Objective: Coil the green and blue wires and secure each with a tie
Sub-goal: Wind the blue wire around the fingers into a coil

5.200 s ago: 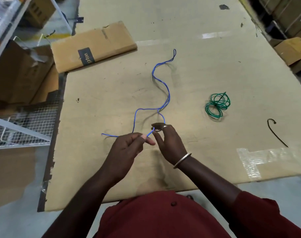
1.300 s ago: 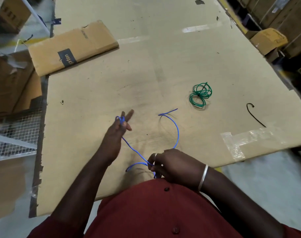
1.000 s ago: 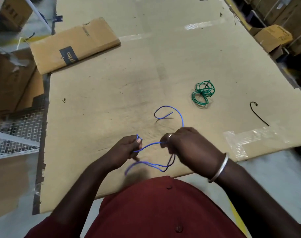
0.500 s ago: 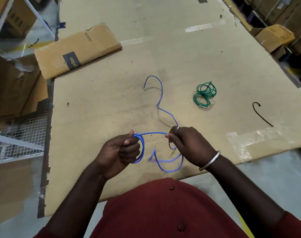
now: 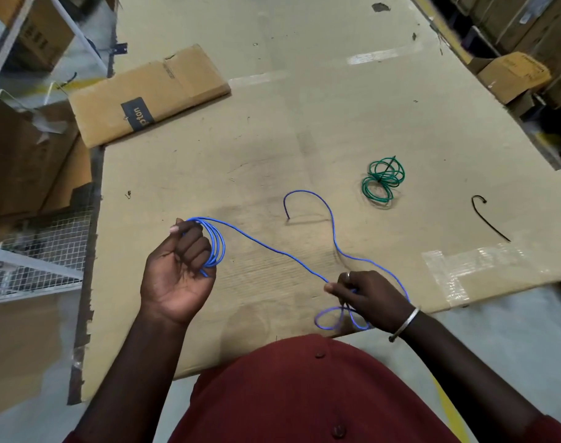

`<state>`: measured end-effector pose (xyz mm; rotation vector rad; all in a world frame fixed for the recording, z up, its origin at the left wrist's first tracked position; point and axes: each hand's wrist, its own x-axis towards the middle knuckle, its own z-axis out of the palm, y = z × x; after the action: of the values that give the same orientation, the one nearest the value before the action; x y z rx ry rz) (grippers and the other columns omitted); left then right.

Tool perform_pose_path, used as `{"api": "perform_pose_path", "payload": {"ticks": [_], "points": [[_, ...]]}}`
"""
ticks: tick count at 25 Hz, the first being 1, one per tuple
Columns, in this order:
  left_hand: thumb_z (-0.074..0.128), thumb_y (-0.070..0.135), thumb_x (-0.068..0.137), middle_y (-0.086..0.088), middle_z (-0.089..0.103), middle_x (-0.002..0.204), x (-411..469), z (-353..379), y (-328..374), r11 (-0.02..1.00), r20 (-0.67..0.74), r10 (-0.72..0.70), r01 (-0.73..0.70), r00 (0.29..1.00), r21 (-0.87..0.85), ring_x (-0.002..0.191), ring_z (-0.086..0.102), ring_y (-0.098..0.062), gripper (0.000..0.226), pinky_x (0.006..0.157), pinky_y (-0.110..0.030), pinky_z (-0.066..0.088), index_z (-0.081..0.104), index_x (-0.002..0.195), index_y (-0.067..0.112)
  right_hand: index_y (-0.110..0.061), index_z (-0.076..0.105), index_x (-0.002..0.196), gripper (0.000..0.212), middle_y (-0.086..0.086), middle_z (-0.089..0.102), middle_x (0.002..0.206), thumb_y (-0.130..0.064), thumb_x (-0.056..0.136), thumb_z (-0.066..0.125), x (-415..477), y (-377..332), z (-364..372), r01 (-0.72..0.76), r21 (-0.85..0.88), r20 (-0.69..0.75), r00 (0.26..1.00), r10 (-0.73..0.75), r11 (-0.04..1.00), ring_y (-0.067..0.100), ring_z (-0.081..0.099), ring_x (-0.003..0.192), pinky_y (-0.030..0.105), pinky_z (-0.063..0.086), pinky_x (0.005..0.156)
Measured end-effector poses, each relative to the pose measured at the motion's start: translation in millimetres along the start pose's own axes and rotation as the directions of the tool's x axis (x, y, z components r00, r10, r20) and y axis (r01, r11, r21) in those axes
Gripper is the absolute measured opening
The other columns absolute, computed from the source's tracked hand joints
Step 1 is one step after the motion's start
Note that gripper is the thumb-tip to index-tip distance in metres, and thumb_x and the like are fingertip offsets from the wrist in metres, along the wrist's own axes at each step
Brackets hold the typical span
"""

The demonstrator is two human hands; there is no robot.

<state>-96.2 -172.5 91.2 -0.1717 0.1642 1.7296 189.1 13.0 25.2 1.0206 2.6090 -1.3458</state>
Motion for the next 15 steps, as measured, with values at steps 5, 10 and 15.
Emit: {"api": "perform_pose_path", "payload": {"ticks": [5, 10, 15], "points": [[0.021, 0.031, 0.114, -0.001, 0.029, 0.06, -7, 15, 18, 0.994, -0.016, 0.11, -0.11, 0.994, 0.028, 0.052, 0.024, -0.015, 0.045, 0.048, -0.029, 0.017, 0.054, 0.09, 0.012, -0.023, 0.025, 0.057, 0.061, -0.007, 0.018, 0.055, -0.047, 0.098, 0.062, -1, 24, 13, -0.203, 0.343, -0.107, 0.962, 0.253, 0.917, 0.01, 0.019, 0.053, 0.029, 0.02, 0.052], [0.033, 0.012, 0.105, -0.002, 0.028, 0.059, -25, 50, 57, 0.978, 0.077, 0.2, -0.204, 0.977, 0.043, 0.05, 0.019, -0.016, 0.027, 0.047, -0.029, 0.015, 0.054, 0.089, 0.006, -0.009, 0.055, 0.055, 0.06, 0.004, 0.058, 0.049, -0.06, 0.086, 0.062, -11, 82, 10, -0.384, -0.085, -0.261, 0.899, 0.352, 0.919, 0.026, 0.062, 0.057, 0.041, 0.048, 0.062], [0.02, 0.032, 0.114, 0.0, 0.029, 0.063, -14, 40, 21, 0.973, 0.022, 0.004, -0.009, 1.0, 0.23, 0.054, 0.026, -0.015, 0.043, 0.047, -0.028, 0.016, 0.052, 0.095, 0.009, -0.021, 0.066, 0.109, 0.032, 0.002, 0.066, 0.107, -0.022, 0.079, 0.077, -6, 65, 22, -0.181, -0.296, -0.171, 0.976, 0.134, 0.938, 0.026, 0.068, 0.099, 0.035, 0.054, 0.082]]}}
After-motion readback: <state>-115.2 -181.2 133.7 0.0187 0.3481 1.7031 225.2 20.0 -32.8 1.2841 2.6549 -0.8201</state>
